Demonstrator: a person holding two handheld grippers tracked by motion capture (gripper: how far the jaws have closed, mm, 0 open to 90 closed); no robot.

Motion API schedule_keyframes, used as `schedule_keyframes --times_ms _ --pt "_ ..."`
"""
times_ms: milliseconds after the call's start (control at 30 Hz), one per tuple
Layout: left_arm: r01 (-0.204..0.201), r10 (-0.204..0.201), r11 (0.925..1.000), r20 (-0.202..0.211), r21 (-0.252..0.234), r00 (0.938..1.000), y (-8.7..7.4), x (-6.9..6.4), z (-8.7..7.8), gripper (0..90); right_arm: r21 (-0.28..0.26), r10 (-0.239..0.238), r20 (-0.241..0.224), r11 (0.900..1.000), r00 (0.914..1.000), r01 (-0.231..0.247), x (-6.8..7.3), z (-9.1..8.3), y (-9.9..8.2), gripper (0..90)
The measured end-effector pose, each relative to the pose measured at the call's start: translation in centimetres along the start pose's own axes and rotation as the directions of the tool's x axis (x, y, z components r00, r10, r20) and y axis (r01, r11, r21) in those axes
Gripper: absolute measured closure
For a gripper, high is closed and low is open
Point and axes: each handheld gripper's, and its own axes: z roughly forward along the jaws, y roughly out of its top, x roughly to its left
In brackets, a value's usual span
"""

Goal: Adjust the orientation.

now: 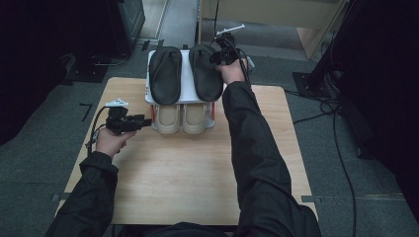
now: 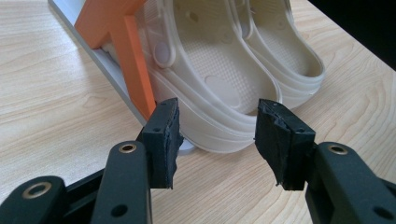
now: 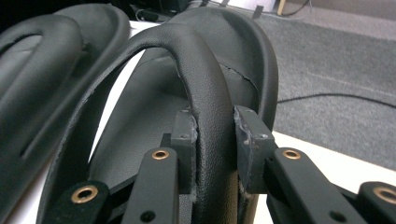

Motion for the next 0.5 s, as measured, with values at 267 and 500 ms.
schedule_keyframes --times_ms 267,500 --pt "-0.002 0.002 1.0000 0.002 -0.002 1.0000 0.0 -0.1 0.2 50.1 0.000 0.025 -0.034 0.9997 0.9991 -0.025 1.2 1.4 -0.1 72.0" --pt "0.001 -0.001 1.0000 -0.001 -0.005 1.0000 0.0 -0.1 0.1 50.0 -0.009 -0.020 -0.060 0.9998 0.9980 0.019 1.7 1.1 -0.3 66.4"
